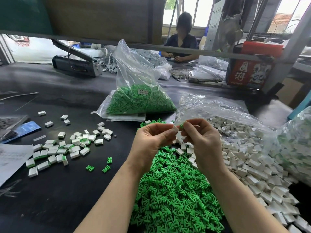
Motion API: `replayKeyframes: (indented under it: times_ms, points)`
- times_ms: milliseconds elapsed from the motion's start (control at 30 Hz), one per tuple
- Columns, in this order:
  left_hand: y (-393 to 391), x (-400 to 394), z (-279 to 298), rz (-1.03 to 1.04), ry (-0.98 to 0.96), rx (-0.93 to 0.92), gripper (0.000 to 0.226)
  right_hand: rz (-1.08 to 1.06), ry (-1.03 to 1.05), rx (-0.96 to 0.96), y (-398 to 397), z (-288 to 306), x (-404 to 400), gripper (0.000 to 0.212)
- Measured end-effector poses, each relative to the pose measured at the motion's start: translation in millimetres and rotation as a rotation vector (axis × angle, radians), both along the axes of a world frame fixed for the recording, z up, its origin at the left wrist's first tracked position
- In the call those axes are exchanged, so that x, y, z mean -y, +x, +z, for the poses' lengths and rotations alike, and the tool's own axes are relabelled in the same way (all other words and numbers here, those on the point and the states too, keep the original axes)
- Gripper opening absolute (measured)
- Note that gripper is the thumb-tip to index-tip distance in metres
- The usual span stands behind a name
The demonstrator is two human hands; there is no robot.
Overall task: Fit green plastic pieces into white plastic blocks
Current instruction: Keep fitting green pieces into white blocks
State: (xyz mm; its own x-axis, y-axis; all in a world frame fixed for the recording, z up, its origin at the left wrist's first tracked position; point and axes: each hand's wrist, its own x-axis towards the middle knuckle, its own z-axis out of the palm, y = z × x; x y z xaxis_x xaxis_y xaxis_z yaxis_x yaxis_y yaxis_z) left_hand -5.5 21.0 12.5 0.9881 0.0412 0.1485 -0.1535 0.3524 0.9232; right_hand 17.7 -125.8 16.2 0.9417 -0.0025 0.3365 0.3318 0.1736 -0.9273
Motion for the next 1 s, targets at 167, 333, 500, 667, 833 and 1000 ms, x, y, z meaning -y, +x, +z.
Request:
replayKeyframes:
  times_ms: [167,333,500,667,833,1000]
  points:
    - [0.9,-0.8,-0.7,0.031,0.019,0.007,0.022,0.045,-0.07,0.014,1.8,2.1,2.1,0.015]
    - [1.6,-2.9,-1.6,0.041,0.026,0.008,0.022,0.026,-0.213,0.088,-1.2,2.4,1.7,0.022]
    - [2.5,-2.7,-1.8,0.055,0.029,0.01,0.026,-0.033,-0.381,0.183,0.0,2.0,3.6,0.01]
    - [3.2,-4.5,-4.2,0.077,0.082,0.024,0.016,-0.06,-0.552,0.236,2.1,2.0,7.6,0.007]
    - [4.1,-7.6,-6.5,0.074,0.161,0.05,0.012,-0.025,-0.634,0.243,3.2,5.8,10.9,0.009]
    - [2.5,-9.3,-8.2,0.072,0.252,0.068,0.015,-0.01,-0.678,0.235,2.7,5.1,11.4,0.013]
